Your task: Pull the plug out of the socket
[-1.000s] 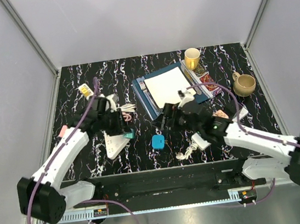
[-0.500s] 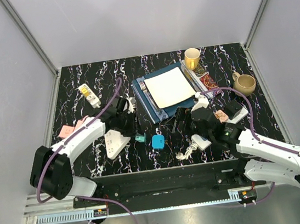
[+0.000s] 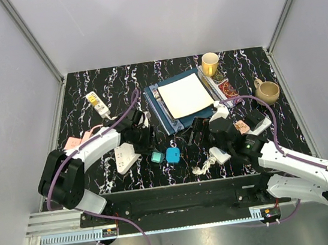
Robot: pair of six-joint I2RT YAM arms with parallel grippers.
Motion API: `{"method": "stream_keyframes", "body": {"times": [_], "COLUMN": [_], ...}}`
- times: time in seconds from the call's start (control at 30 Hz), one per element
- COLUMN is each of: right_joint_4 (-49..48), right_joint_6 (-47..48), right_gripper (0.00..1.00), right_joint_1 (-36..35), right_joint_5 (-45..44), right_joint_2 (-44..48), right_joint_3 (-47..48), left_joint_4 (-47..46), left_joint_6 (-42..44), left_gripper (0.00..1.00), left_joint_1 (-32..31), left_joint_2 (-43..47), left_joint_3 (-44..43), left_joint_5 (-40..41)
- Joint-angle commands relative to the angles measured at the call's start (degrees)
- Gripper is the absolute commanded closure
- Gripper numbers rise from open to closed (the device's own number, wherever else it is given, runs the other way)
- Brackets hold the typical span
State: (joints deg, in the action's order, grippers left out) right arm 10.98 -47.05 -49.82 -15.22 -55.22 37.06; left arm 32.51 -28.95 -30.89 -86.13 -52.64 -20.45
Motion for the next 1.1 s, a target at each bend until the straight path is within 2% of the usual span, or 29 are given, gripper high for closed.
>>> {"method": "stream_keyframes", "body": {"times": [0.0,0.13,0.23,0.33,0.43,0.47,0.6,0.73,0.87,0.93,1.07], "right_joint_4": [0.35,2.20,4.92,10.62,18.96,24.56,40.23,49.74,53.44,53.62,53.71], "right_joint_6": [-0.06,-0.50,-1.46,-4.36,-9.54,-13.03,-21.67,-22.91,-18.36,-16.59,-12.03], "right_gripper": [0.00,0.00,0.00,0.00,0.00,0.00,0.00,0.02,0.06,0.10,0.13], "right_joint_1": [0.08,0.08,0.08,0.08,0.16,0.16,0.34,1.83,11.55,14.74,21.33], "right_joint_5": [-1.92,-1.74,-2.18,-4.36,-8.22,-9.46,-16.05,-24.13,-24.33,-24.33,-22.49], "right_joint_2": [0.46,0.64,0.82,0.99,0.21,-0.32,-2.69,-3.23,-1.65,-0.42,-0.85], "right_joint_3": [0.64,1.35,2.40,4.25,7.67,8.90,17.06,21.82,23.85,24.02,24.81], "left_joint_4": [-2.54,-0.09,2.81,5.63,6.34,5.99,1.86,-0.25,-2.97,-7.45,-14.83], "left_joint_6": [-0.14,0.47,0.65,-0.14,-0.23,0.20,4.77,6.62,7.06,7.41,10.22], "left_gripper": [0.43,0.32,0.26,0.16,0.14,0.14,0.11,0.10,0.10,0.10,0.11], "left_joint_1": [-0.22,-0.22,-0.31,-0.31,-0.22,-0.22,-0.83,-2.94,-6.62,-10.05,-17.69], "left_joint_2": [0.69,2.54,5.00,7.63,10.53,11.24,14.58,16.08,14.41,13.45,9.41], "left_joint_3": [0.35,-1.40,-4.21,-6.85,-7.47,-7.30,-5.81,-6.07,-8.00,-7.65,-8.61], "left_joint_5": [-0.47,1.81,5.76,11.82,17.62,18.50,15.27,15.35,14.03,14.73,19.73]}}
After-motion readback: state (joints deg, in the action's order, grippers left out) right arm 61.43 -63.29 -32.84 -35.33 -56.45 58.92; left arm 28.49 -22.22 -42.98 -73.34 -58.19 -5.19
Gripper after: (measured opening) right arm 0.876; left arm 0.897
